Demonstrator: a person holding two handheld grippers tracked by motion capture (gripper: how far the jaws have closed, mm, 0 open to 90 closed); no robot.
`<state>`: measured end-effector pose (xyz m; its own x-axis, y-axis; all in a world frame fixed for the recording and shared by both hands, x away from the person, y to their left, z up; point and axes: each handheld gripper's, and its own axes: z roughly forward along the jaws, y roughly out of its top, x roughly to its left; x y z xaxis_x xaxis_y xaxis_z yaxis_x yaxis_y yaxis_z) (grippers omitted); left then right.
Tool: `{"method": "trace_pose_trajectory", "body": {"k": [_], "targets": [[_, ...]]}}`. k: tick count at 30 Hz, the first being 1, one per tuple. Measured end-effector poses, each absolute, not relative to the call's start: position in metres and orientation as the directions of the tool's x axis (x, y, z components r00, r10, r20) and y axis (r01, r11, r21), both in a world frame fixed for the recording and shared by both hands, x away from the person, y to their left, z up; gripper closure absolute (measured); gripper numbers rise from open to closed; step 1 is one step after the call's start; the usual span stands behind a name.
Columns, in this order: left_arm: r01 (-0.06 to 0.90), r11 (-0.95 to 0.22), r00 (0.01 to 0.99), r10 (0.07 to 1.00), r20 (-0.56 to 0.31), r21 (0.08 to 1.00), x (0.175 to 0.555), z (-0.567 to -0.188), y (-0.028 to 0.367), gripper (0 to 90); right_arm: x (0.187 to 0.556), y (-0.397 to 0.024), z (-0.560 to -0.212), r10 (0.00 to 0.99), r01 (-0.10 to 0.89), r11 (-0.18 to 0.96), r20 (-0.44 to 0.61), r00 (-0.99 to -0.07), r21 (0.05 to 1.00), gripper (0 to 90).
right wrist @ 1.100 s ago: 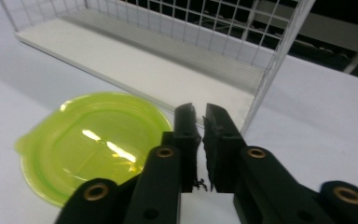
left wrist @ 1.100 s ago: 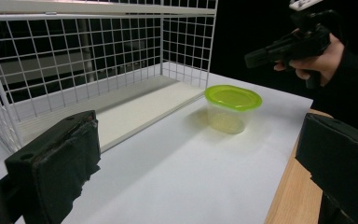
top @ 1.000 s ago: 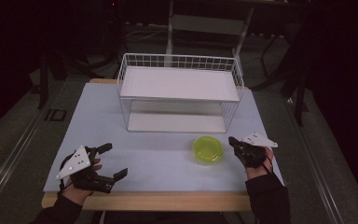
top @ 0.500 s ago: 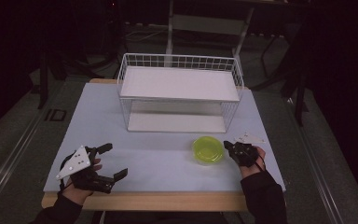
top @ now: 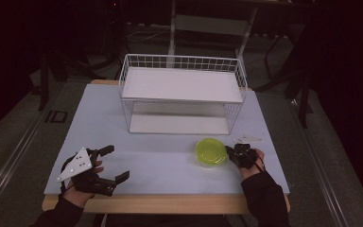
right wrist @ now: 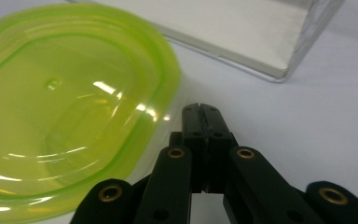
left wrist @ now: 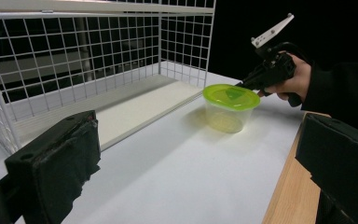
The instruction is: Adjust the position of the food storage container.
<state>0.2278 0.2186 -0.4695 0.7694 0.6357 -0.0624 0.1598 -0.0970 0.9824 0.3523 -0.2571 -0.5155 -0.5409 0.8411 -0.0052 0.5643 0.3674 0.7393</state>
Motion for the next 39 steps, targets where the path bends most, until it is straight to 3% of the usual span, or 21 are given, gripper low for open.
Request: {"method": "trace_pose_trajectory", "body": {"k": [15,23,28,39], "targets": [[0.156,-0.102,0.771,0.635,-0.057,0.982,0.228,-0.469,0.218,0.3,0.347,-0.234,-0.519,0.784,0.551,0.42,0.017,-0.621,0.721,89.9],[0.159,-0.107,0.773,0.632,-0.056,0.982,0.227,-0.469,0.218,0.3,0.356,-0.227,-0.518,0.794,0.555,0.416,0.009,-0.607,0.72,89.9],[0.155,-0.114,0.777,0.627,-0.05,0.981,0.227,-0.469,0.218,0.3,0.365,-0.238,-0.516,0.847,0.599,0.357,0.023,-0.531,0.716,89.9],[0.157,-0.117,0.776,0.628,-0.049,0.981,0.227,-0.47,0.217,0.3,0.368,-0.232,-0.52,0.799,0.578,0.37,0.069,-0.598,0.728,89.9]]}}
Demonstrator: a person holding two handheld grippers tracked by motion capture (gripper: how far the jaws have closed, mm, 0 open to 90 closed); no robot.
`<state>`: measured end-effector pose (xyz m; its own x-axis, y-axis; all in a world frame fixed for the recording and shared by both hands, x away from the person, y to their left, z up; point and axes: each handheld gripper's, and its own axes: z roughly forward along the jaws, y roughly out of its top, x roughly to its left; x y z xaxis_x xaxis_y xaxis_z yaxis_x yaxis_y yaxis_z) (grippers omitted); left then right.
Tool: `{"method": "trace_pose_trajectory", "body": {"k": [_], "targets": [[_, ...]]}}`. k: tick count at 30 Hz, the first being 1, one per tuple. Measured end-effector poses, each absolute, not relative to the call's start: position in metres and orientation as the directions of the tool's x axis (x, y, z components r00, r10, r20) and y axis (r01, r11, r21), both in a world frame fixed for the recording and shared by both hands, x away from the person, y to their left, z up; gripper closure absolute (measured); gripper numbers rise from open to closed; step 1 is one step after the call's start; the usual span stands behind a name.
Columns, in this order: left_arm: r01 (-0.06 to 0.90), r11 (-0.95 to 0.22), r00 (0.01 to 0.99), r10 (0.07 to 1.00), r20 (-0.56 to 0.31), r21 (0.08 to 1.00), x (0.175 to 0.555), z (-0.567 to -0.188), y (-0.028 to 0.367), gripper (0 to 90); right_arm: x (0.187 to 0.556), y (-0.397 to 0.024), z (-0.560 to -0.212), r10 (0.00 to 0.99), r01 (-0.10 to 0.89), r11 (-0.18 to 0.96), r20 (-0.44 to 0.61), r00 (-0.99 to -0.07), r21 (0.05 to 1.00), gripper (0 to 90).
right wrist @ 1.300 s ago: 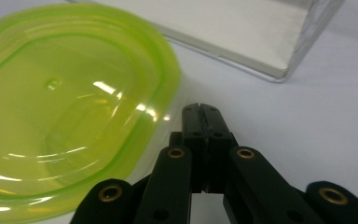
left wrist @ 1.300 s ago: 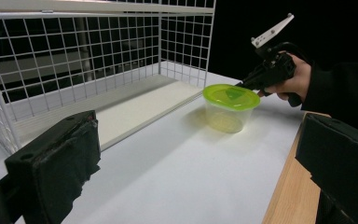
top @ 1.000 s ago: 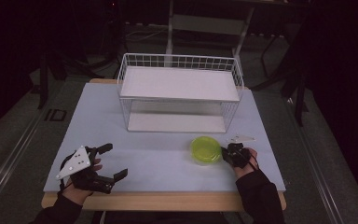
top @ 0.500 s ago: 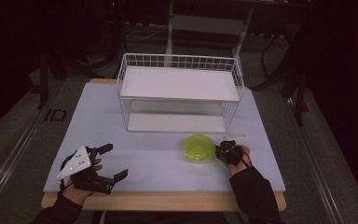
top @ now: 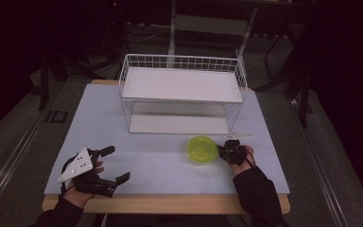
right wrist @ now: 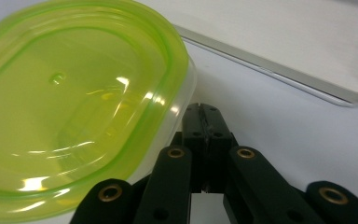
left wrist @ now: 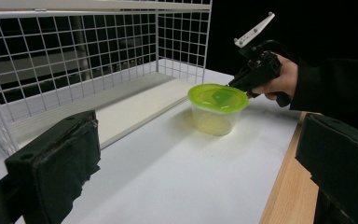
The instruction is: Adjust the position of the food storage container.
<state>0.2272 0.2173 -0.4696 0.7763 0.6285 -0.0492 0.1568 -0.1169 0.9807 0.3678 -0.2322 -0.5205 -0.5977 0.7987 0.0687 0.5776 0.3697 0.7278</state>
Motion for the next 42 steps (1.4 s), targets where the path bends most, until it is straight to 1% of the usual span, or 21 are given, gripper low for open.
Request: {"method": "trace_pose_trajectory", "body": {"k": [2,8,10,16,22,29,34,38,42], "targets": [[0.157,-0.116,0.776,0.629,-0.05,0.981,0.227,-0.47,0.218,0.3,0.368,-0.231,-0.521,0.796,0.579,0.372,0.071,-0.601,0.725,89.9],[0.154,-0.119,0.777,0.628,-0.046,0.981,0.227,-0.469,0.217,0.3,0.362,-0.215,-0.525,0.756,0.567,0.422,0.071,-0.651,0.707,89.9],[0.154,-0.116,0.776,0.629,-0.048,0.981,0.227,-0.469,0.217,0.3,0.358,-0.207,-0.526,0.735,0.552,0.456,0.054,-0.676,0.698,89.9],[0.154,-0.117,0.776,0.628,-0.047,0.981,0.227,-0.469,0.217,0.3,0.351,-0.192,-0.527,0.697,0.533,0.482,0.063,-0.714,0.696,89.9],[0.154,-0.119,0.776,0.629,-0.046,0.981,0.227,-0.469,0.217,0.3,0.348,-0.18,-0.527,0.679,0.529,0.49,0.077,-0.73,0.693,89.8],[0.155,-0.12,0.779,0.625,-0.046,0.981,0.227,-0.47,0.217,0.3,0.341,-0.158,-0.528,0.637,0.504,0.518,0.082,-0.767,0.691,89.8],[0.157,-0.123,0.782,0.622,-0.047,0.98,0.227,-0.47,0.216,0.3,0.34,-0.153,-0.528,0.628,0.492,0.532,0.068,-0.775,0.689,88.2],[0.157,-0.123,0.782,0.621,-0.048,0.98,0.227,-0.47,0.216,0.4,0.342,-0.159,-0.525,0.655,0.51,0.508,0.073,-0.752,0.694,87.6],[0.156,-0.126,0.782,0.622,-0.044,0.98,0.226,-0.47,0.216,0.3,0.342,-0.164,-0.52,0.667,0.507,0.493,0.067,-0.742,0.706,87.6]]}}
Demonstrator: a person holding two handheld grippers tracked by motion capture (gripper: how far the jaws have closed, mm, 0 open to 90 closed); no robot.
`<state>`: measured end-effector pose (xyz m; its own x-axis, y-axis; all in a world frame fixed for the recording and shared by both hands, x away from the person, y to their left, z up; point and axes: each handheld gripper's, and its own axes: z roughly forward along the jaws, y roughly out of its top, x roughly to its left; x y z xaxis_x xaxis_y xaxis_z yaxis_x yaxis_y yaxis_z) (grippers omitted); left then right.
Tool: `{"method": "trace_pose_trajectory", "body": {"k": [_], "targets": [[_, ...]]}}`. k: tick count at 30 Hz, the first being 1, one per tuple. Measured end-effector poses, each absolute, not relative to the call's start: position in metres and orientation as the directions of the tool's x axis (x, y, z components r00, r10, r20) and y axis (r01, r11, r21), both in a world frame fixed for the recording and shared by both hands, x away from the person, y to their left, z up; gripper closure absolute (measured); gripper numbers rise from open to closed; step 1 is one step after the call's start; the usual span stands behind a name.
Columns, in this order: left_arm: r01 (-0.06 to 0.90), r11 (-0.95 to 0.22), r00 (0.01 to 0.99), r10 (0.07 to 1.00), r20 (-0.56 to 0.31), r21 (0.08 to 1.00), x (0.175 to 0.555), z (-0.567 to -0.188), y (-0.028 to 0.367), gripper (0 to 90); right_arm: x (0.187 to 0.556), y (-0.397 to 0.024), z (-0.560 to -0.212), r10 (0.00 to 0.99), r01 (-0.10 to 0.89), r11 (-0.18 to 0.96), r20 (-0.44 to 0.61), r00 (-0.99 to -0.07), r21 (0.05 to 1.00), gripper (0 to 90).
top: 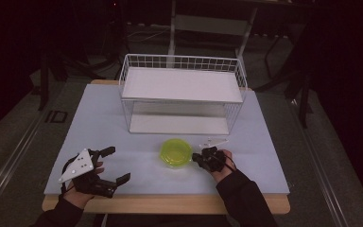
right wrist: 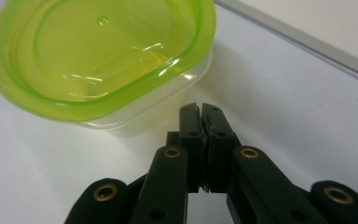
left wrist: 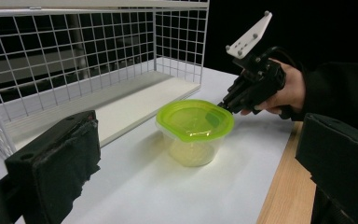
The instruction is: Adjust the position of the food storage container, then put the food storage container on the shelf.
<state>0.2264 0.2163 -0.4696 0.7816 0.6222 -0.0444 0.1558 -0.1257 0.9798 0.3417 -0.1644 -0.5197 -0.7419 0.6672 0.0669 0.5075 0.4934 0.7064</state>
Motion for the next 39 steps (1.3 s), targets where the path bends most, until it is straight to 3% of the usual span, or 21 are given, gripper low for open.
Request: {"method": "trace_pose_trajectory", "body": {"k": [8,11,13,15,17,20,23,26,34,36,39], "targets": [[0.154,-0.127,0.782,0.621,-0.042,0.98,0.226,-0.469,0.216,0.3,0.326,-0.168,-0.513,0.651,0.508,0.485,0.095,-0.753,0.712,87.5],[0.153,-0.125,0.784,0.619,-0.043,0.98,0.226,-0.47,0.216,0.3,0.321,-0.172,-0.509,0.664,0.504,0.486,0.073,-0.744,0.713,83.2],[0.155,-0.131,0.785,0.618,-0.042,0.979,0.226,-0.47,0.216,0.4,0.316,-0.173,-0.506,0.666,0.48,0.503,0.031,-0.745,0.719,73.9],[0.151,-0.132,0.789,0.614,-0.039,0.98,0.226,-0.47,0.216,0.3,0.313,-0.174,-0.504,0.666,0.473,0.504,0.024,-0.746,0.723,71.1],[0.138,-0.137,0.796,0.605,-0.028,0.981,0.227,-0.471,0.214,0.3,0.305,-0.175,-0.499,0.668,0.455,0.499,0.007,-0.744,0.738,55.3],[0.137,-0.122,0.806,0.591,-0.039,0.983,0.228,-0.471,0.212,0.3,0.3,-0.175,-0.496,0.671,0.435,0.485,-0.004,-0.741,0.759,39.3],[0.159,-0.121,0.81,0.583,-0.059,0.98,0.229,-0.47,0.211,0.3,0.295,-0.174,-0.492,0.658,0.419,0.477,0.002,-0.753,0.773,26.7],[0.249,-0.138,0.803,0.582,-0.125,0.959,0.233,-0.469,0.208,0.4,0.292,-0.174,-0.49,0.625,0.409,0.475,0.028,-0.78,0.779,14.2],[0.29,-0.154,0.815,0.557,-0.159,0.945,0.241,-0.464,0.202,0.4,0.287,-0.176,-0.478,0.598,0.359,0.429,0.037,-0.801,0.829,10.9],[0.286,-0.182,0.822,0.552,-0.143,0.941,0.25,-0.458,0.195,0.3,0.284,-0.176,-0.466,0.614,0.283,0.448,-0.062,-0.786,0.848,14.9],[0.281,-0.194,0.827,0.545,-0.134,0.94,0.257,-0.453,0.188,0.3,0.285,-0.177,-0.46,0.607,0.255,0.443,-0.078,-0.791,0.86,16.3]]}}
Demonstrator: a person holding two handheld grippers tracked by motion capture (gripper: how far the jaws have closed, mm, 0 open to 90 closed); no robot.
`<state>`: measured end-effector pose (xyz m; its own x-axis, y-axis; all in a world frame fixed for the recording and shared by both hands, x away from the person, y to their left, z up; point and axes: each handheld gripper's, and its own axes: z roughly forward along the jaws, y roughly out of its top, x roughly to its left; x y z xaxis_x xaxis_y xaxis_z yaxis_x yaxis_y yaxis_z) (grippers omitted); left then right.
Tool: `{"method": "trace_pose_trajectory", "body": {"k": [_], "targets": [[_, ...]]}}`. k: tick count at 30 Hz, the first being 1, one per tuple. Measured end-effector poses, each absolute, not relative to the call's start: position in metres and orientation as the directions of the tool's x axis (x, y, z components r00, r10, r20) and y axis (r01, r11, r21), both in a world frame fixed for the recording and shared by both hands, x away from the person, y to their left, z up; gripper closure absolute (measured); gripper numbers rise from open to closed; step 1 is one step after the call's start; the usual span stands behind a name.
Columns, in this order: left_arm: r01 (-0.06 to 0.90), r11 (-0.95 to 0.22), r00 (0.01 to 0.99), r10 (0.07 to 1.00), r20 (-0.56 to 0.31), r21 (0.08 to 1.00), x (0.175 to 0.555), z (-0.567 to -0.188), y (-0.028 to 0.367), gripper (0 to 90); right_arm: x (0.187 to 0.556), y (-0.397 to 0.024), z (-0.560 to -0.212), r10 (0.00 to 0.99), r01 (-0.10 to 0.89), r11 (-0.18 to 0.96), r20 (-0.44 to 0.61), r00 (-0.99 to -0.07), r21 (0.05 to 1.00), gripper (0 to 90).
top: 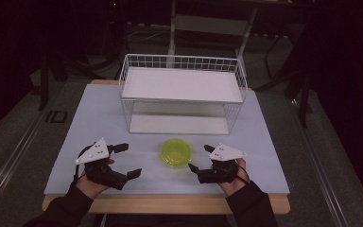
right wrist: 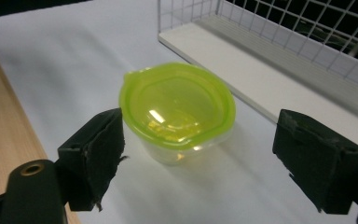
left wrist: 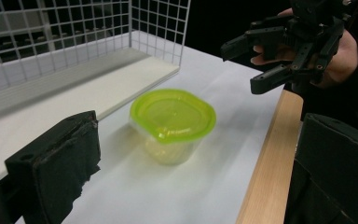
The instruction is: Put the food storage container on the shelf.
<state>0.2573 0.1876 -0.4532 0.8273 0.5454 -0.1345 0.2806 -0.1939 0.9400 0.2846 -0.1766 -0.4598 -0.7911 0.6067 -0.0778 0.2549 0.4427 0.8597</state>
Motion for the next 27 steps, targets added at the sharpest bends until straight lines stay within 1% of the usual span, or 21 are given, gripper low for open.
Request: {"method": "trace_pose_trajectory", "body": {"k": [1,4,6,7,10,12,13,14,16,18,19,20,21,22,23,25,26,27], "targets": [[0.275,-0.202,0.83,0.542,-0.127,0.94,0.26,-0.451,0.185,0.3,0.285,-0.177,-0.458,0.61,0.24,0.444,-0.095,-0.787,0.863,16.9],[0.269,-0.215,0.835,0.538,-0.116,0.939,0.266,-0.446,0.177,0.4,0.286,-0.177,-0.453,0.613,0.246,0.421,-0.074,-0.786,0.873,17.6],[0.273,-0.221,0.836,0.536,-0.117,0.936,0.271,-0.444,0.172,0.4,0.289,-0.177,-0.45,0.619,0.226,0.419,-0.095,-0.779,0.879,16.8],[0.272,-0.224,0.838,0.534,-0.116,0.936,0.273,-0.443,0.171,0.4,0.29,-0.177,-0.449,0.622,0.222,0.405,-0.089,-0.778,0.887,16.5],[0.291,-0.226,0.835,0.534,-0.131,0.93,0.283,-0.442,0.164,0.4,0.295,-0.176,-0.447,0.627,0.246,0.386,-0.058,-0.777,0.889,14.4],[0.301,-0.235,0.831,0.54,-0.134,0.924,0.289,-0.443,0.16,0.4,0.298,-0.174,-0.445,0.637,0.285,0.372,-0.02,-0.771,0.883,13.3],[0.31,-0.234,0.83,0.54,-0.142,0.922,0.293,-0.444,0.159,1.6,0.299,-0.174,-0.445,0.64,0.294,0.365,-0.009,-0.769,0.883,12.8],[0.331,-0.234,0.819,0.552,-0.155,0.914,0.297,-0.446,0.157,7.0,0.3,-0.172,-0.446,0.642,0.3,0.356,0.001,-0.766,0.885,11.5],[0.361,-0.237,0.813,0.554,-0.18,0.902,0.304,-0.45,0.154,8.3,0.303,-0.167,-0.449,0.648,0.307,0.356,0.003,-0.762,0.882,10.7],[0.389,-0.234,0.795,0.574,-0.197,0.891,0.311,-0.455,0.15,14.7,0.307,-0.164,-0.452,0.652,0.331,0.347,0.027,-0.758,0.878,10.7],[0.407,-0.236,0.788,0.58,-0.208,0.882,0.314,-0.458,0.148,15.8,0.309,-0.162,-0.453,0.664,0.336,0.351,0.021,-0.747,0.874,12.0],[0.425,-0.233,0.783,0.58,-0.225,0.875,0.318,-0.461,0.146,15.9,0.311,-0.161,-0.454,0.666,0.34,0.354,0.02,-0.745,0.871,16.1],[0.434,-0.236,0.779,0.583,-0.231,0.869,0.32,-0.464,0.144,17.0,0.313,-0.161,-0.456,0.668,0.35,0.351,0.03,-0.743,0.868,17.6],[0.443,-0.24,0.77,0.596,-0.23,0.864,0.322,-0.467,0.142,21.2,0.315,-0.16,-0.457,0.671,0.358,0.349,0.036,-0.741,0.866,20.8],[0.449,-0.237,0.767,0.597,-0.236,0.862,0.324,-0.469,0.141,22.1,0.316,-0.16,-0.458,0.672,0.372,0.343,0.052,-0.739,0.862,24.1],[0.48,-0.231,0.749,0.61,-0.258,0.846,0.328,-0.475,0.138,24.6,0.318,-0.16,-0.461,0.68,0.383,0.334,0.061,-0.731,0.861,24.9],[0.492,-0.232,0.743,0.615,-0.266,0.839,0.331,-0.478,0.137,25.1,0.319,-0.16,-0.462,0.682,0.39,0.336,0.065,-0.729,0.858,27.8],[0.503,-0.232,0.736,0.62,-0.272,0.833,0.332,-0.48,0.136,28.3,0.319,-0.161,-0.465,0.689,0.396,0.338,0.063,-0.722,0.854,30.1]]}}
